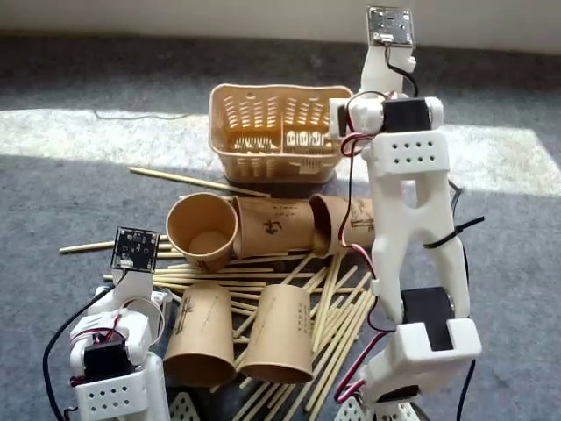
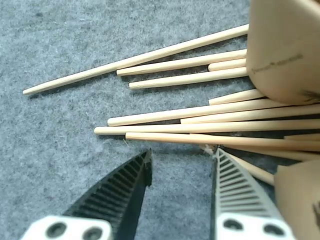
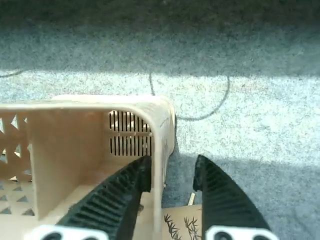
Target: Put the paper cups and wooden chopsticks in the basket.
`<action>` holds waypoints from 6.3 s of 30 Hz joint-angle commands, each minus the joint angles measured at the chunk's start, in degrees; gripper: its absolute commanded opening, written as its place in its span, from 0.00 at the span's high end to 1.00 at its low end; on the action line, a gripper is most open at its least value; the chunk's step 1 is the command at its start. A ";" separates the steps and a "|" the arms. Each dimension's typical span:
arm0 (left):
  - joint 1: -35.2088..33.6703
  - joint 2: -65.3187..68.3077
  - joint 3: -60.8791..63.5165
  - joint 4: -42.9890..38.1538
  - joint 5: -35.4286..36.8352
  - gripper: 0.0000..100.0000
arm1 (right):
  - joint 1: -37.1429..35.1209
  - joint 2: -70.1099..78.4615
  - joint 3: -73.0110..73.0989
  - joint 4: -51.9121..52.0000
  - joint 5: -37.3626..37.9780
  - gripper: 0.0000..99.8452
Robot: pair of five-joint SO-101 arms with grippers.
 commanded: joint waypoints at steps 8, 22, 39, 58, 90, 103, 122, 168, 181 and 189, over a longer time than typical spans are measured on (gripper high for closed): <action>-0.66 -0.40 1.10 -0.88 -0.26 0.81 | -4.18 0.66 -10.24 3.03 0.00 0.82; -0.66 -0.48 1.10 -0.88 -0.35 0.81 | -4.79 -5.05 -14.81 16.75 4.57 0.82; -0.66 -0.48 1.10 -0.88 -0.35 0.81 | -19.82 -13.05 -11.21 24.13 5.71 0.86; -0.66 -0.48 1.10 -0.88 -0.44 0.81 | -34.77 -13.05 18.95 4.00 5.63 0.88; -0.66 -0.48 1.10 -0.88 -0.44 0.81 | -33.36 -13.58 28.35 -2.42 2.46 0.99; -0.66 -0.48 1.10 -0.88 -0.44 0.81 | -31.43 -14.81 27.30 -1.80 2.37 0.99; -0.66 -0.48 1.10 -0.88 -0.44 0.81 | -28.26 -29.93 26.95 -1.98 2.81 0.99; -0.66 -0.48 1.10 -0.88 -0.35 0.81 | -8.04 -30.02 -8.48 -3.21 5.27 0.99; -0.66 -0.48 1.10 -0.88 -0.26 0.81 | -5.93 -13.49 -9.10 -3.91 5.19 0.99; -0.66 -0.48 1.10 -0.88 -0.35 0.81 | -3.74 -10.15 -9.10 -4.53 3.16 0.99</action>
